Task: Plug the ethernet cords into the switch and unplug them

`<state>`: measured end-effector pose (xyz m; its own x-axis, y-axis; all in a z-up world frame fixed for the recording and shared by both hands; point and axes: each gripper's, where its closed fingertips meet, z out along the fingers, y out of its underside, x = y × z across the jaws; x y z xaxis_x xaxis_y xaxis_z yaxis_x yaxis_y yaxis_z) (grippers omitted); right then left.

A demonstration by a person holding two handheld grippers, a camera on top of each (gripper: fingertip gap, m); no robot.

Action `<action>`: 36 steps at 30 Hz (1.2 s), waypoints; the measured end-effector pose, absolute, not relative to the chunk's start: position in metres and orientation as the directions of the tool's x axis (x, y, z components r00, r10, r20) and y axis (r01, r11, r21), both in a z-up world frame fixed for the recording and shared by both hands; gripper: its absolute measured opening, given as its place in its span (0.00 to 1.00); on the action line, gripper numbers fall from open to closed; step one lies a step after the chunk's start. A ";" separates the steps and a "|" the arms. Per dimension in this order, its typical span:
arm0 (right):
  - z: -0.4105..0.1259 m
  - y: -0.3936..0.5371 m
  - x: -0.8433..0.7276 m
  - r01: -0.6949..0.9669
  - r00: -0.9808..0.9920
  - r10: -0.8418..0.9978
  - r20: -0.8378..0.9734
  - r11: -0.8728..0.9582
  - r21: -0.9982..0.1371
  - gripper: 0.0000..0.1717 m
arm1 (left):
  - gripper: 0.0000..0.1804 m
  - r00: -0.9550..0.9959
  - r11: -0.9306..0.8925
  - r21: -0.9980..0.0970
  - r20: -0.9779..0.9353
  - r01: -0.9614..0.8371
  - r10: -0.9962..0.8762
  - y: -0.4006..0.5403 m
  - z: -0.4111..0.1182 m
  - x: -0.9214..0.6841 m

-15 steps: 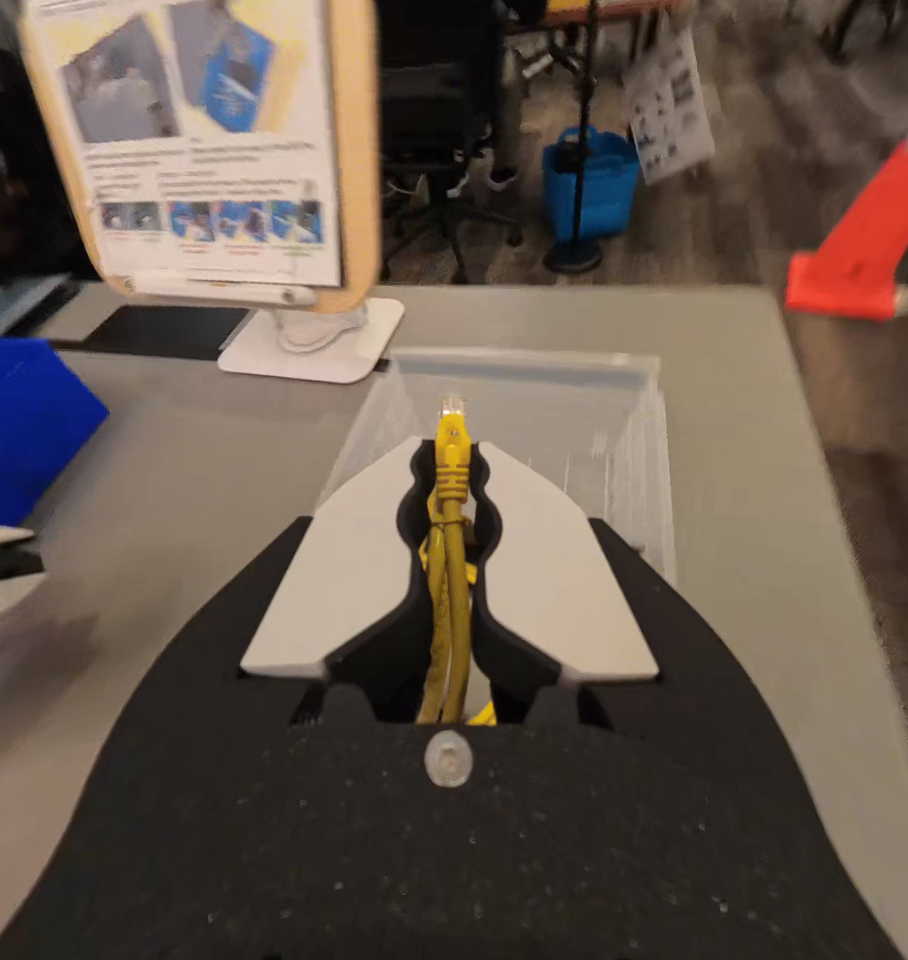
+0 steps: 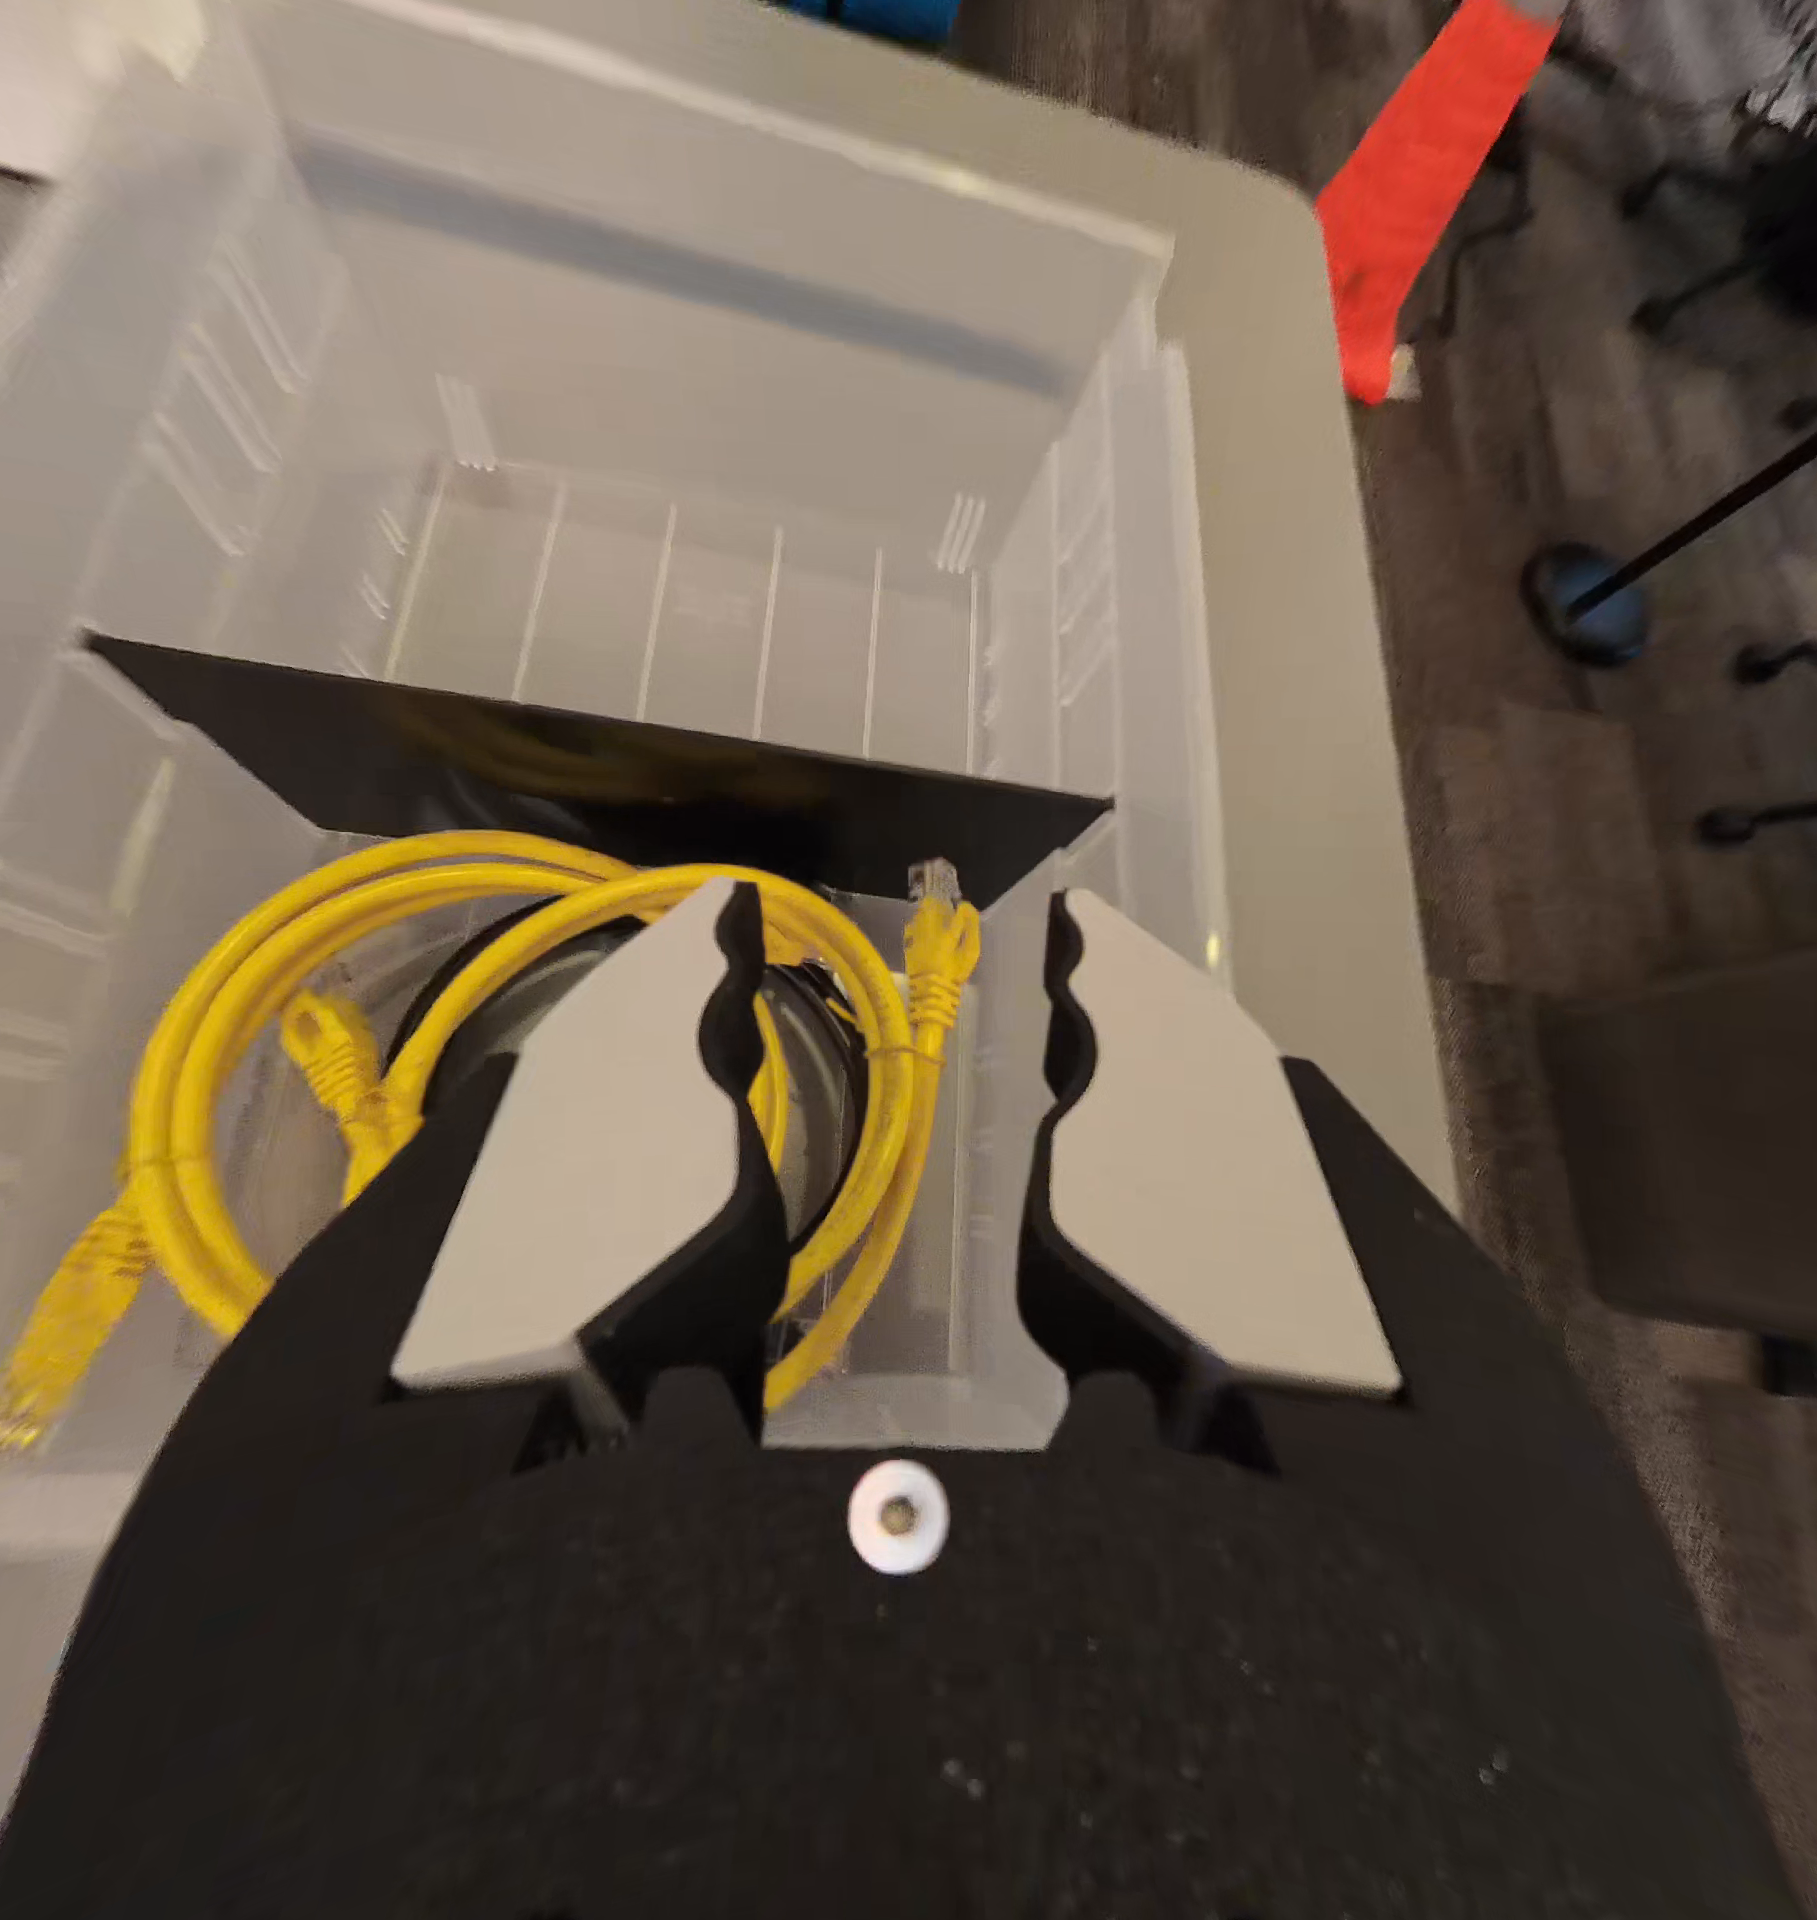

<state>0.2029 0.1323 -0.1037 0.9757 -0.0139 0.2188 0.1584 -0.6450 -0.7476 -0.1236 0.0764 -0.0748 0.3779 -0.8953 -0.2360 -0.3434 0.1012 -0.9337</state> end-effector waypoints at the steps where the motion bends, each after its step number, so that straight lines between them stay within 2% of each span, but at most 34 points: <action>1: -0.092 0.130 0.197 0.171 0.977 0.009 0.212 -0.623 -0.763 0.32 | 0.14 0.360 0.110 -0.938 -0.231 -0.328 -0.904 0.073 -0.072 -0.123; 3: -0.070 0.125 0.168 0.142 0.988 0.128 0.084 -0.566 -0.812 0.33 | 0.14 0.322 0.136 -0.946 -0.233 -0.295 -0.918 0.066 -0.066 -0.122; 5: -0.049 0.113 0.107 0.051 0.912 0.368 -0.182 -0.541 -0.840 0.36 | 0.14 0.286 0.197 -0.943 -0.273 -0.267 -0.918 0.060 -0.059 -0.123; 6: -0.036 0.101 0.070 -0.010 0.799 0.498 -0.337 -0.549 -0.836 0.36 | 0.14 0.260 0.236 -0.939 -0.300 -0.251 -0.918 0.055 -0.055 -0.124; 8: -0.016 0.076 0.001 -0.111 0.501 0.638 -0.585 -0.623 -0.774 0.38 | 0.14 0.229 0.316 -0.924 -0.362 -0.213 -0.904 0.047 -0.047 -0.125; 9: -0.018 0.065 -0.030 -0.095 0.385 0.658 -0.647 -0.669 -0.737 0.46 | 0.14 0.220 0.358 -0.911 -0.398 -0.204 -0.890 0.044 -0.045 -0.126; 11: -0.035 0.040 -0.084 0.040 0.211 0.656 -0.725 -0.747 -0.664 0.61 | 0.14 0.206 0.447 -0.874 -0.480 -0.189 -0.853 0.036 -0.040 -0.127; 13: -0.041 0.027 -0.122 0.069 0.072 0.610 -0.789 -0.792 -0.606 0.62 | 0.14 0.199 0.487 -0.850 -0.522 -0.198 -0.830 0.033 -0.039 -0.126; 15: -0.052 0.024 -0.147 0.104 0.029 0.574 -0.818 -0.816 -0.569 0.66 | 0.14 0.199 0.507 -0.835 -0.545 -0.211 -0.815 0.033 -0.041 -0.126; 21: -0.057 0.025 -0.178 0.127 -0.001 0.591 -0.807 -0.800 -0.587 0.61 | 0.14 0.208 0.512 -0.818 -0.566 -0.262 -0.798 0.040 -0.051 -0.123; 22: -0.058 0.024 -0.179 0.126 -0.008 0.596 -0.803 -0.796 -0.592 0.58 | 0.14 0.211 0.513 -0.813 -0.572 -0.275 -0.793 0.041 -0.053 -0.123; 23: -0.058 0.025 -0.179 0.121 -0.016 0.601 -0.799 -0.793 -0.598 0.50 | 0.14 0.213 0.514 -0.807 -0.579 -0.291 -0.787 0.043 -0.056 -0.123; 24: -0.061 0.030 -0.176 0.106 0.011 0.604 -0.797 -0.793 -0.599 0.37 | 0.14 0.229 0.512 -0.803 -0.583 -0.305 -0.779 0.047 -0.057 -0.122; 28: -0.069 0.032 -0.172 0.104 0.027 0.615 -0.788 -0.786 -0.610 0.39 | 0.14 0.218 0.491 -0.796 -0.581 -0.354 -0.784 0.048 -0.068 -0.120; 30: -0.072 0.032 -0.170 0.113 0.029 0.592 -0.805 -0.802 -0.586 0.36 | 0.15 0.228 0.407 -0.832 -0.509 -0.376 -0.830 0.048 -0.073 -0.118; 32: -0.070 0.034 -0.161 0.120 0.064 0.597 -0.799 -0.800 -0.588 0.36 | 0.30 0.254 0.274 -0.882 -0.385 -0.383 -0.887 0.043 -0.073 -0.123; 34: -0.055 0.043 -0.137 0.116 0.142 0.652 -0.745 -0.758 -0.641 0.36 | 0.35 0.310 0.131 -0.927 -0.248 -0.352 -0.918 0.037 -0.068 -0.138; 36: -0.031 0.065 -0.096 0.146 0.311 0.739 -0.598 -0.659 -0.738 0.36 | 0.36 0.381 -0.077 -0.948 -0.049 -0.309 -0.923 0.028 -0.070 -0.157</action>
<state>-0.0956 0.0649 -0.0307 0.3113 0.7388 -0.5978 0.1460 -0.6587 -0.7381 -0.1569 0.0278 -0.0695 0.3807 -0.9234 -0.0493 -0.3087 -0.0766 -0.9481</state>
